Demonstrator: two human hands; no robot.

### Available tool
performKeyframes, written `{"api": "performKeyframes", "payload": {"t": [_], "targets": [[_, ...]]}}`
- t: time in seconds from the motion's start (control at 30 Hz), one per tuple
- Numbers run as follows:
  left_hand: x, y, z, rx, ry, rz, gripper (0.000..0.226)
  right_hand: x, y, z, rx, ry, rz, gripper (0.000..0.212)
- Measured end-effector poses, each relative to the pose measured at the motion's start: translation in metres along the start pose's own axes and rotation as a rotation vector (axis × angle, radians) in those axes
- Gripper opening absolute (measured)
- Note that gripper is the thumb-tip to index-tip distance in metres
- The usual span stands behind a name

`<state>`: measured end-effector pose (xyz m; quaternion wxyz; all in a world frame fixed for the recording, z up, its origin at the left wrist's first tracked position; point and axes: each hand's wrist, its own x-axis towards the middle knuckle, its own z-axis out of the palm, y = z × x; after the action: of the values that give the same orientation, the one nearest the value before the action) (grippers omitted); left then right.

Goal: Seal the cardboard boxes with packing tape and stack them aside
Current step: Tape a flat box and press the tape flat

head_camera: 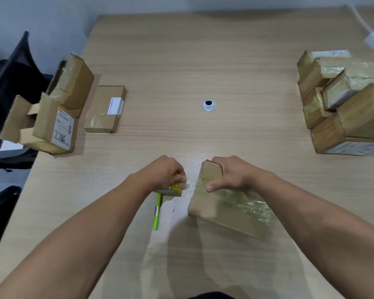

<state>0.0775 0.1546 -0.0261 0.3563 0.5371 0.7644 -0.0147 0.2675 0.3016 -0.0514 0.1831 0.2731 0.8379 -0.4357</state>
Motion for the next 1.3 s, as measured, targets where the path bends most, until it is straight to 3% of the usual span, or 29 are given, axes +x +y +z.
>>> {"api": "performKeyframes", "payload": {"t": [0.4, 0.8, 0.9, 0.97, 1.03, 1.17, 1.3], "targets": [[-0.002, -0.005, 0.003, -0.101, 0.07, -0.041, 0.023, 0.003, 0.0, -0.013, 0.005, -0.069, -0.034, 0.04], [0.001, -0.008, 0.004, -0.142, 0.038, -0.006, 0.023, 0.01, 0.008, -0.007, 0.034, -0.02, -0.055, 0.045], [-0.005, -0.023, -0.001, -0.03, 0.091, -0.039, 0.025, 0.001, 0.024, -0.012, -0.03, -0.029, 0.009, 0.047], [-0.017, -0.044, -0.021, 0.071, 0.156, -0.102, 0.025, -0.013, 0.047, -0.017, -0.137, -0.049, 0.081, 0.062], [-0.013, -0.052, -0.04, -0.003, 0.243, -0.099, 0.022, -0.016, 0.06, -0.024, -0.142, -0.008, 0.129, 0.069], [-0.001, -0.02, -0.04, -0.281, 0.322, -0.035, 0.017, 0.001, 0.033, -0.016, -0.103, -0.017, 0.12, 0.058], [-0.005, -0.022, -0.024, -0.693, 0.317, -0.052, 0.019, 0.005, 0.031, -0.001, -0.134, -0.014, 0.139, 0.1]]}}
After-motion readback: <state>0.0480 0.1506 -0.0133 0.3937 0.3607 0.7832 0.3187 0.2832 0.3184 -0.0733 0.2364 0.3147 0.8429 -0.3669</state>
